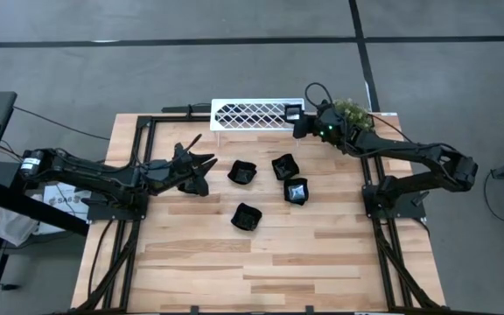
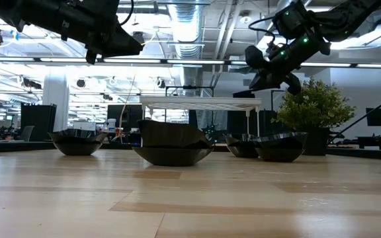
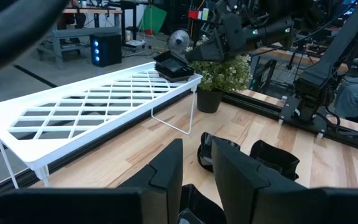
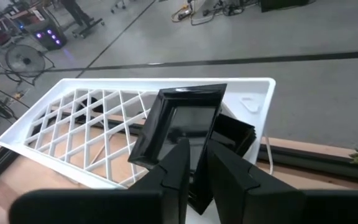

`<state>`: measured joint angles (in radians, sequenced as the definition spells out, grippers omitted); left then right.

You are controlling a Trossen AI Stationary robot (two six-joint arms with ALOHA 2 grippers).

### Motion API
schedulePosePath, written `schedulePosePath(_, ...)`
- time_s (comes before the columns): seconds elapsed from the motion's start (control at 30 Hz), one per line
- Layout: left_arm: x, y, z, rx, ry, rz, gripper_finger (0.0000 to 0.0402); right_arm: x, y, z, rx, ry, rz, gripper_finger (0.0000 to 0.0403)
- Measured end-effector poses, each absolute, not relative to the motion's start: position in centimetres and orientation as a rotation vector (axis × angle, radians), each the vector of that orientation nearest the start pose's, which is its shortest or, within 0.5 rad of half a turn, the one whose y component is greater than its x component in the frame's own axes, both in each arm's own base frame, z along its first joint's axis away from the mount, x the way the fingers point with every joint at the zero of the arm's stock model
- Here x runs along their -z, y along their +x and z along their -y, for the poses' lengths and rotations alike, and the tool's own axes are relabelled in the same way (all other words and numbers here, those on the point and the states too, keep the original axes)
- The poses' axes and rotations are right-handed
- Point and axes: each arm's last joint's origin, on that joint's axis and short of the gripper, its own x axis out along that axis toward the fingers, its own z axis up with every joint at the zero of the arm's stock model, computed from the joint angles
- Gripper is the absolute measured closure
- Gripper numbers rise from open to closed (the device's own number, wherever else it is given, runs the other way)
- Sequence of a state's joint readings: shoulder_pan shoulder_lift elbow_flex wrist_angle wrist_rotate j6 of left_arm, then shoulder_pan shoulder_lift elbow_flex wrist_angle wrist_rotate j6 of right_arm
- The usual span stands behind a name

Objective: Pick & Place Mini shaped plates
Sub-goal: Stack the black square plate on top of the black square plate on the shelf, then put the black distorted square plate on the shelf

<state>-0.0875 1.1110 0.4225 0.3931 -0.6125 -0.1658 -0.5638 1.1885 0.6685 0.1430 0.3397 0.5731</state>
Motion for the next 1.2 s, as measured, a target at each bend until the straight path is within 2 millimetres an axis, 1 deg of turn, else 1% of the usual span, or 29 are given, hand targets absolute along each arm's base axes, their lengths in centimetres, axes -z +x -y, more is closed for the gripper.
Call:
schedulePosePath(0.3, -20.4, 21.8, 0.2, -0.542, -0.057, -0.239, 0.0314, -24.4, 20.8, 14.3, 0.979, 0.563, -0.126, 0.0352)
schedulePosePath(0.47, -20.4, 21.8, 0.2, -0.543, -0.057, -0.241, 0.0314, -24.3, 21.3, 13.5, 0.953, 0.557, -0.141, 0.0352)
schedulePosePath(0.57, -20.3, 21.8, 0.2, -0.543, -0.055, -0.244, 0.0314, -24.4, 21.5, 12.9, 0.974, 0.514, -0.148, 0.0352)
schedulePosePath(0.67, -20.3, 21.8, 0.3, -0.539, -0.054, -0.246, 0.0314, -24.7, 21.4, 12.4, 0.996, 0.490, -0.138, 0.0352)
schedulePosePath(0.9, -20.3, 21.8, 0.3, -0.526, -0.057, -0.248, 0.0314, -26.0, 20.6, 11.3, 0.962, 0.465, -0.119, 0.0352)
schedulePosePath(1.03, -20.3, 21.8, 0.3, -0.526, -0.057, -0.248, 0.0314, -27.0, 20.3, 10.2, 0.905, 0.380, -0.120, 0.0352)
schedulePosePath(1.13, -20.3, 21.8, 0.4, -0.523, -0.057, -0.250, 0.0314, -27.7, 20.4, 8.8, 0.832, 0.295, -0.137, 0.0352)
schedulePosePath(1.2, -19.7, 21.6, 0.4, -0.502, -0.055, -0.268, 0.0314, -28.1, 20.4, 7.7, 0.777, 0.251, -0.143, 0.0352)
